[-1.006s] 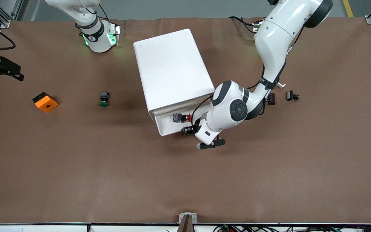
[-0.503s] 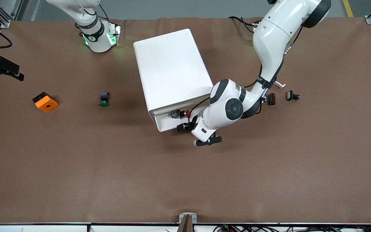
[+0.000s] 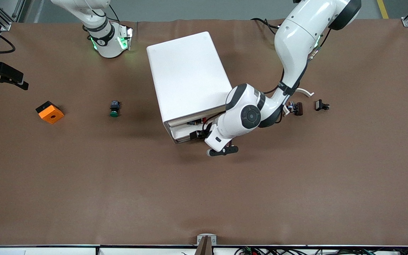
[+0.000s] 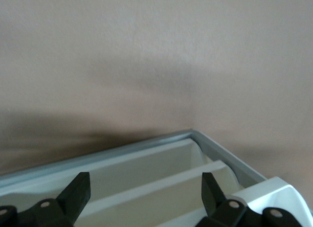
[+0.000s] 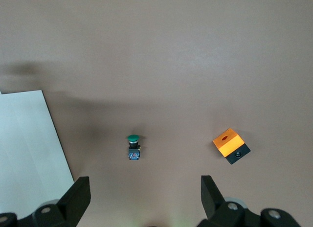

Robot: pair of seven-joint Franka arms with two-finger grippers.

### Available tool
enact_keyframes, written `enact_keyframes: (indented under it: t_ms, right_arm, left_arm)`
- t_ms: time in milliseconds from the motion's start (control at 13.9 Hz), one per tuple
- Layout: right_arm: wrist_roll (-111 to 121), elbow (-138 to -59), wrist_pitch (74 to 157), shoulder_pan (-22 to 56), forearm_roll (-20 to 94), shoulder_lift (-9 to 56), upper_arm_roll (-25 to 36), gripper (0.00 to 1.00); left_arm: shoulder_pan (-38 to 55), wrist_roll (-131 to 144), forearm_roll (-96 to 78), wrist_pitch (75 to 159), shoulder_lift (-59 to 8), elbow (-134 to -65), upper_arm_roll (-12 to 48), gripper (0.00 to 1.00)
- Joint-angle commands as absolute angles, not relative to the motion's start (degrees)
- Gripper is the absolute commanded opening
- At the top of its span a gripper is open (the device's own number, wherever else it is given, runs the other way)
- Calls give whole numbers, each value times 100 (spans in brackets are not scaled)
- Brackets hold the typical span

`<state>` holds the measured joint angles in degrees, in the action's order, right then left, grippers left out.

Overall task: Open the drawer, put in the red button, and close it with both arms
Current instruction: 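Push the drawer closed with the left gripper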

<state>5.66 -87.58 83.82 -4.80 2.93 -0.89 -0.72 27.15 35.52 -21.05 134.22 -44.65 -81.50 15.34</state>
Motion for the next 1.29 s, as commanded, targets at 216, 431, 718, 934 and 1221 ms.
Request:
enact_keyframes:
  t_ms: [216,431,718,934,1221]
  right_arm:
    - [466,-8666,8385,-527,167,-88,-158,100]
    - [492,-8535,8376,-545,158,-88,-149,100]
    - [501,-8525,8358,-554,158,-88,-149,100]
    - [501,-8525,8350,-527,158,-88,-149,100]
    - [501,-8525,8332,-536,158,-88,-149,100]
  left_arm:
    - [2716,4209,-2259,13052,-4359,-8235,1784,100]
    - [2751,4245,-2259,13052,-4386,-8235,1784,100]
    - [2716,4307,-2162,12973,-4368,-8209,1758,100]
    - [2646,4272,-1682,12955,-4333,-8026,1504,100]
    - [1875,4167,-776,12403,-3773,-7928,1362,100]
